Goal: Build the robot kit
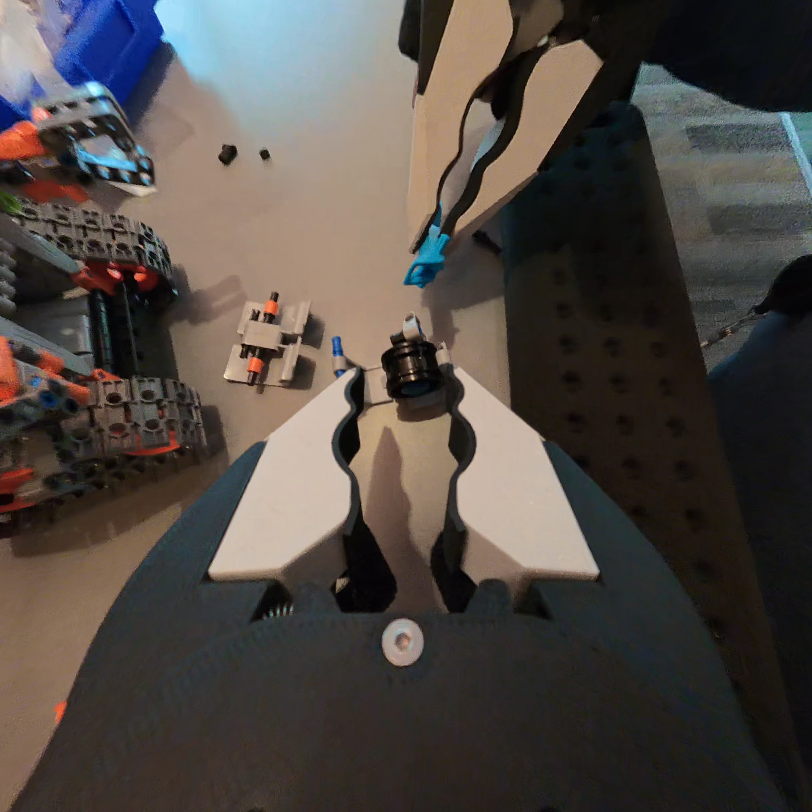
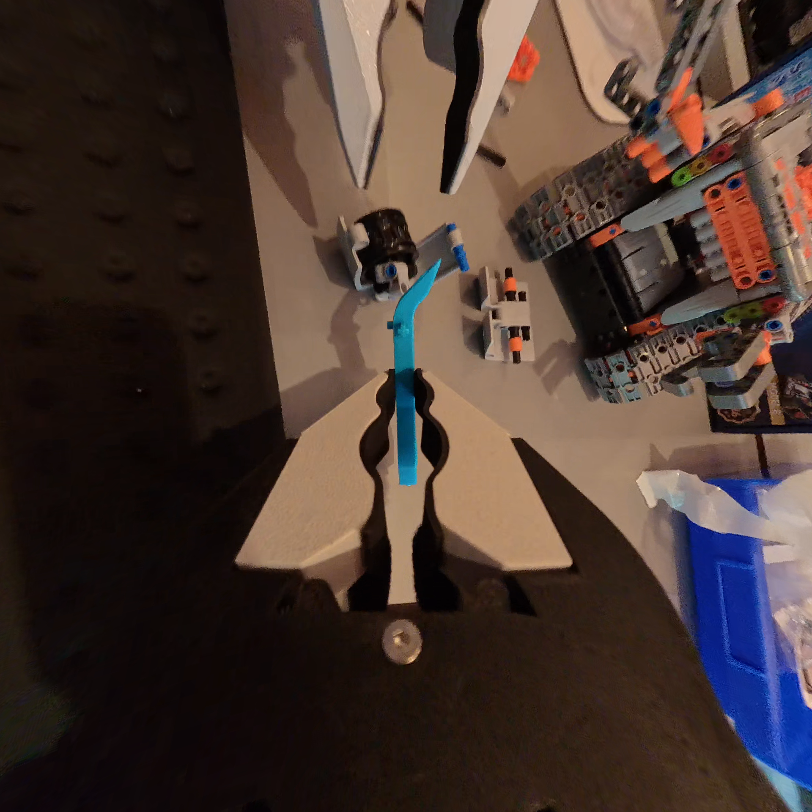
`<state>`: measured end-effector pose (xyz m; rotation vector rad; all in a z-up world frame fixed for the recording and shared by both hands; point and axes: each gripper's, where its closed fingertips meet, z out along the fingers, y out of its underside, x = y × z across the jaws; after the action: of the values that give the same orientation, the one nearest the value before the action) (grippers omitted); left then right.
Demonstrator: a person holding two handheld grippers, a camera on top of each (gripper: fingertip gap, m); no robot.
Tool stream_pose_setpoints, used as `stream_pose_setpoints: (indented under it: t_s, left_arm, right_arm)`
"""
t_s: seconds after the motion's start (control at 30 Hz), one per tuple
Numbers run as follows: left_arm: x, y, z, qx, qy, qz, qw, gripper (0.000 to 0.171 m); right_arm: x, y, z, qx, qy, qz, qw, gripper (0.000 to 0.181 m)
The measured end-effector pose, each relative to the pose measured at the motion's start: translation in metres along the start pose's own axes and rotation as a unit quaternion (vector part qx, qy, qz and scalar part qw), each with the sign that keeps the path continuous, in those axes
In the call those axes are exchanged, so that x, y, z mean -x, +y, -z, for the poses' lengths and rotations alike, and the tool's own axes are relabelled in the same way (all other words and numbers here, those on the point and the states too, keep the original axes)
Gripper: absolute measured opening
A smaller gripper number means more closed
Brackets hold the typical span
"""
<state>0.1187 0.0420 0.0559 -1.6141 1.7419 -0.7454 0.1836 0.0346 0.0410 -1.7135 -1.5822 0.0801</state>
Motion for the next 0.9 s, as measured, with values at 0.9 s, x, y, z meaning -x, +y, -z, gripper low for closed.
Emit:
stream_pose_setpoints:
  t_s: [0.9]
  left_arm:
    - [-0.007,0.027,-0.02,0.008,-0.021,-0.098,0.995,0.033]
  right_arm:
    - [0.012,0.009,-0.028,0.104,0.028,0.094,0.99,0.005]
